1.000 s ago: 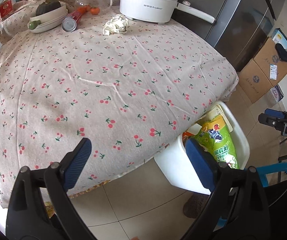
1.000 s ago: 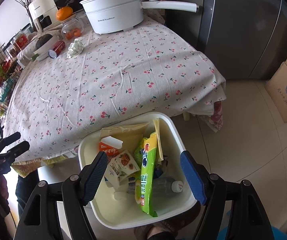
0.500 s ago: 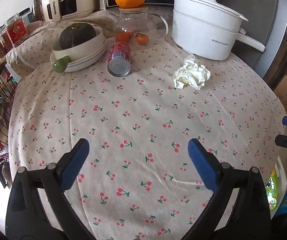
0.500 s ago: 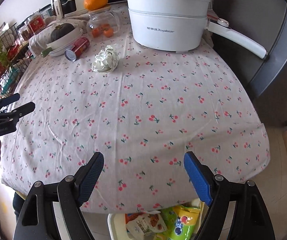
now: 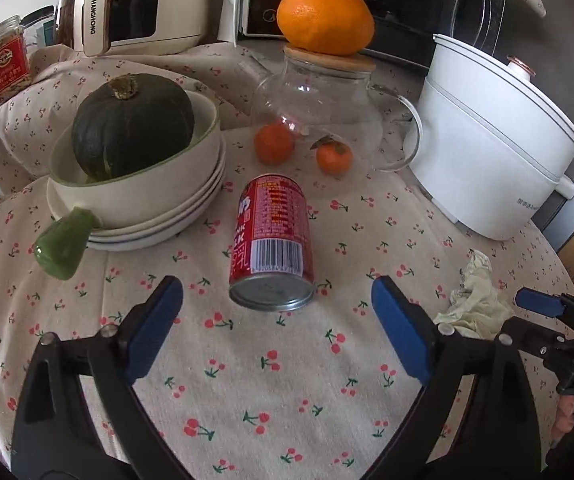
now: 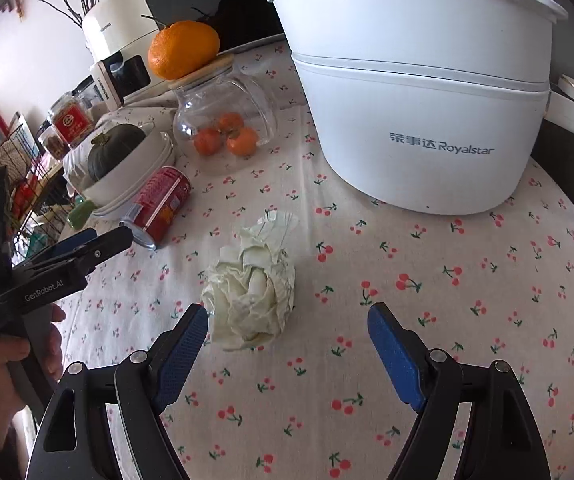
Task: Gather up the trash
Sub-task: 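Grasp the red can with the left tool while the right grasps the crumpled tissue, then carry the can and tissue over the basin and open both tools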
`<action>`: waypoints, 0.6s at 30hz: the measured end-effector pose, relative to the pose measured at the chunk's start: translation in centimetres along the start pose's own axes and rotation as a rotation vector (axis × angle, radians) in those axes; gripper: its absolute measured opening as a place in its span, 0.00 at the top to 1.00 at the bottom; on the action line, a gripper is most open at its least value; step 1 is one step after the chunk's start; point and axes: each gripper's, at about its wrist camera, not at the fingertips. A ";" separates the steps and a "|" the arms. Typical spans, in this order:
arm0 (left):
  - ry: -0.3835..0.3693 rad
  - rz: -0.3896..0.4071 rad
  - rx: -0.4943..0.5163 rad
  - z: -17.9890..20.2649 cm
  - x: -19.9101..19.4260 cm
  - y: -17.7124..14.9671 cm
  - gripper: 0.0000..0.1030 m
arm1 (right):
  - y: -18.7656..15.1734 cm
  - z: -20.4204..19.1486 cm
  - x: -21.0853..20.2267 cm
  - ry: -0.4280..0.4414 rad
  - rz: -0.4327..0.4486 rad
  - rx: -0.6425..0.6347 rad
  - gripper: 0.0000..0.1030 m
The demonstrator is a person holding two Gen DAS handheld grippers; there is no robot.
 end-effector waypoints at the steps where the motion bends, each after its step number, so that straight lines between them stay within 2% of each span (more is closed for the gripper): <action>1: -0.005 0.001 0.000 0.1 0.5 0.1 0.14 | 0.3 0.0 0.7 0.015 0.008 0.013 0.19; 2: -0.006 -0.004 0.000 0.1 1.0 0.1 0.20 | 0.5 0.0 1.3 0.028 0.011 0.024 0.20; 3: -0.013 -0.011 -0.002 0.1 1.4 0.2 0.31 | 0.6 0.0 1.8 0.038 0.013 0.032 0.21; 5: -0.007 -0.025 -0.013 0.1 2.0 0.2 0.48 | 0.7 -0.1 2.6 0.042 0.020 0.035 0.32; 6: -0.011 -0.026 -0.022 0.0 2.0 0.1 0.48 | 0.7 -0.2 3.0 0.045 0.019 0.034 0.36; 7: -0.013 -0.018 -0.031 0.0 1.9 0.1 0.48 | 0.7 -0.2 3.4 0.056 0.015 0.034 0.49; 8: -0.014 -0.021 -0.038 -0.1 1.8 0.1 0.48 | 0.6 -0.3 3.7 0.078 0.005 0.035 0.72; 12: -0.017 -0.039 -0.042 0.2 0.6 -0.3 0.49 | 0.4 -0.3 2.9 0.091 -0.004 0.032 0.76; 18: -0.048 -0.054 -0.021 1.4 -3.6 -0.8 0.49 | 0.0 0.4 -1.3 0.027 -0.004 0.008 0.76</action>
Point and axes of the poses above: each gripper's, at about its wrist camera, not at the fingertips, and x roughly the way its jaws point, z to its right, y to its top, and after that the axes turned 12 degrees about z, right-handed
